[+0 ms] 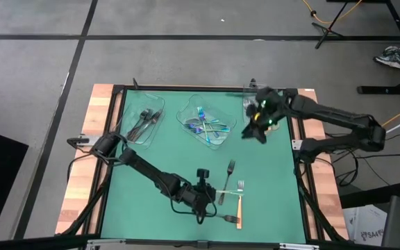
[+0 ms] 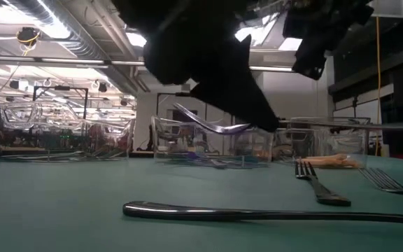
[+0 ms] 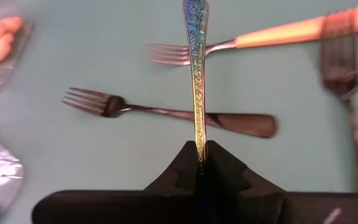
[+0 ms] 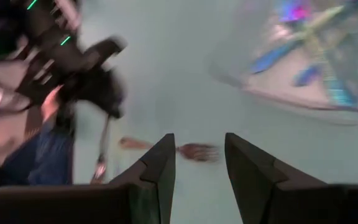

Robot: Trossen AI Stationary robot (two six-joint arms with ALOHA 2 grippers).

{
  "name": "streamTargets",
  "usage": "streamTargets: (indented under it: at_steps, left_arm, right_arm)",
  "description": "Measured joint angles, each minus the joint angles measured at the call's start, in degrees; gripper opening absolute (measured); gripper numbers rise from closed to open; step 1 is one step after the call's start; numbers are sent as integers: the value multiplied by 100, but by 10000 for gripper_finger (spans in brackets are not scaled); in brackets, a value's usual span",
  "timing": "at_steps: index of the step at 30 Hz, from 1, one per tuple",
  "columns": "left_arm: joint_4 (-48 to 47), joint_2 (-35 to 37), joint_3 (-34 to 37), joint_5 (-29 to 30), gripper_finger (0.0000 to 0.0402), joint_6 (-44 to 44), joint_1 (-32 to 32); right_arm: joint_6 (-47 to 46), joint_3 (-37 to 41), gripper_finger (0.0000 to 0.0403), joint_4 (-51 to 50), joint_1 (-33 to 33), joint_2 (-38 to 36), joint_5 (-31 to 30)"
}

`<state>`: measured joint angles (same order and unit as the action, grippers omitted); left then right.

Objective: Sort silverware by color (type)
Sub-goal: Put the blue fork into the center transparent bin

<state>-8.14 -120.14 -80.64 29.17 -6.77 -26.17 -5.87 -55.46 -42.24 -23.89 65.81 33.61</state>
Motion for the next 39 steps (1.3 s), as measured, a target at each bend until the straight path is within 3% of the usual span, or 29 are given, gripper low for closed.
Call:
streamTargets:
  at_steps: [4, 8, 16, 29, 39]
  left_arm:
    - [150, 22, 0, 206, 12, 307, 85]
    - [456, 24, 0, 459, 12, 657, 179]
    - [1154, 24, -2, 783, 12, 1511, 356]
    - [1348, 24, -2, 828, 12, 1947, 565]
    - [1349, 24, -5, 929, 12, 1954, 570]
  right_arm:
    - [-139, 0, 127, 68, 823, 3, -62]
    - [-166, 1, 127, 128, 1536, 8, -490]
    - [-903, 2, 127, 225, 2430, 175, -1348]
    - [-1230, 2, 127, 236, 3082, 1135, -1375]
    - [-1194, 2, 127, 460, 3065, 1520, -763]
